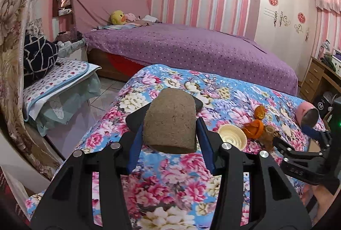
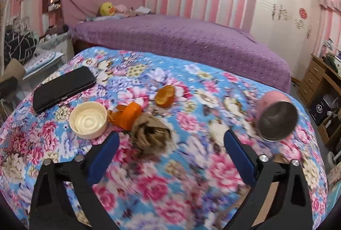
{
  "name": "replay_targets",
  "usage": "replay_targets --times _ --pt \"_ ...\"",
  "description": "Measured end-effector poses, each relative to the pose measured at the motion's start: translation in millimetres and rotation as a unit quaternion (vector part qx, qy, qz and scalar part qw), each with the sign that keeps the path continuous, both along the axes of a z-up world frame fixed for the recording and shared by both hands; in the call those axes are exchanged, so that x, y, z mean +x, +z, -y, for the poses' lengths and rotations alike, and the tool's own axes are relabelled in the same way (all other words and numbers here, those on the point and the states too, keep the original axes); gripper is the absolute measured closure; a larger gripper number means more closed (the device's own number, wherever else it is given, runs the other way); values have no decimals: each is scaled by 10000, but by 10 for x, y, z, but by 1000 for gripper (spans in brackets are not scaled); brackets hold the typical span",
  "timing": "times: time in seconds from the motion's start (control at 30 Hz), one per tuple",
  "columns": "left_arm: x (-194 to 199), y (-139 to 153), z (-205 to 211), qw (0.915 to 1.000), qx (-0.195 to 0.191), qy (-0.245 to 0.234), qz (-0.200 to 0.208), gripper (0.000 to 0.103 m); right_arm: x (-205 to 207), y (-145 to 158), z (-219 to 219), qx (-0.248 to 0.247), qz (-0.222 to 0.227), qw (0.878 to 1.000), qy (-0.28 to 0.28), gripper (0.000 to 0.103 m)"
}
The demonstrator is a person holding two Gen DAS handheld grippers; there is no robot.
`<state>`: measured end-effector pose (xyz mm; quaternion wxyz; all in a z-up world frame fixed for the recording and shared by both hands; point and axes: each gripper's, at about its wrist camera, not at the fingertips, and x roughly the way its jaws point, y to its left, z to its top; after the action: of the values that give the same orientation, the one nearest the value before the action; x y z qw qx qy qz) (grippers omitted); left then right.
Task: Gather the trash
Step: 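Grasp the crumpled beige paper with the right tool while the left tool lifts the cardboard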
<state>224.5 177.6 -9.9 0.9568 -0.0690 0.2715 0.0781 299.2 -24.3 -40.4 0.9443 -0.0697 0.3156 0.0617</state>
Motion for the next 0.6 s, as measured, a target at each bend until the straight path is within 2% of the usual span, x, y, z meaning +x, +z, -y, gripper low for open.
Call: replay_targets --times 0.03,0.13,0.17,0.23,0.27,0.37,0.6 --pt "6 -11 -16 10000 -21 21 -3 56 48 -20 -35 -28 -79 10000 28 19" --pt "27 -36 -37 9999 -109 51 -33 56 172 -93 -96 -43 -332 9994 117 37" --pt "31 -41 -24 9999 -99 43 -45 56 206 -112 -96 -23 -400 9991 142 46" --pt "37 -36 13 10000 -18 31 -49 56 257 -146 -105 119 -546 9979 315 54" --pt "37 -30 36 10000 27 22 -44 56 270 -162 -114 148 -577 9975 382 61" --pt "34 -13 69 10000 2 -8 -38 56 224 -146 -111 226 -507 9973 477 64" --pt "-14 41 180 9999 -66 -112 17 56 25 51 112 315 -39 9988 386 64"
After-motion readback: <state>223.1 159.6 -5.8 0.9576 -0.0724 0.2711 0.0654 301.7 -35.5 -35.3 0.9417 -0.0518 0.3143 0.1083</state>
